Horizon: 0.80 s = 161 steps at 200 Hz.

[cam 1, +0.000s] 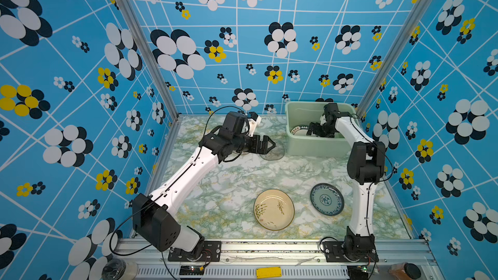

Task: Place the plates into the plastic bin on the countertop
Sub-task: Place the plate in the plastic bin.

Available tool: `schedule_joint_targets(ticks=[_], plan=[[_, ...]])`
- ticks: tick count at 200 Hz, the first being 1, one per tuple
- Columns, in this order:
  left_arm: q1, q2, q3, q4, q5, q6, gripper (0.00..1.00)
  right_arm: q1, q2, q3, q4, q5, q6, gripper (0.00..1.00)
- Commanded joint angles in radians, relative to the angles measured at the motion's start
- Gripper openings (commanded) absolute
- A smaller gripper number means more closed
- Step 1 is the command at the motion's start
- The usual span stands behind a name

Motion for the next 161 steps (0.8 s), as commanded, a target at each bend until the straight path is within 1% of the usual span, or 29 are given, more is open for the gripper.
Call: schedule_joint_targets(ticks=[1, 18, 28, 33, 65, 111, 132, 161], plan=[[0.001, -0.003, 0.044, -0.012, -0.011, 0.026, 0.99, -0.002, -0.065, 0.045, -0.063, 0.061, -0.02, 0.99], [0.001, -0.009, 0.044, -0.004, -0.021, 0.029, 0.99, -0.002, -0.091, 0.058, -0.077, 0.087, -0.025, 0.99], [0.001, -0.015, 0.044, 0.0, -0.027, 0.03, 0.99, -0.002, -0.092, 0.063, -0.077, 0.089, -0.029, 0.99], [0.002, -0.016, 0.044, 0.001, -0.029, 0.033, 0.99, -0.002, -0.126, 0.067, -0.08, 0.088, -0.028, 0.99], [0.001, -0.04, 0.043, 0.007, -0.05, 0.037, 0.99, -0.002, -0.171, 0.092, -0.092, 0.072, -0.029, 0.99], [0.001, -0.143, -0.004, -0.004, -0.112, 0.037, 0.99, 0.007, -0.327, 0.088, -0.059, 0.032, 0.013, 0.99], [0.001, -0.214, -0.038, -0.021, -0.127, 0.03, 0.99, 0.007, -0.425, 0.045, -0.035, -0.006, 0.074, 0.99], [0.001, -0.325, -0.095, -0.052, -0.139, 0.003, 0.99, 0.011, -0.58, -0.079, 0.008, -0.081, 0.164, 0.99]])
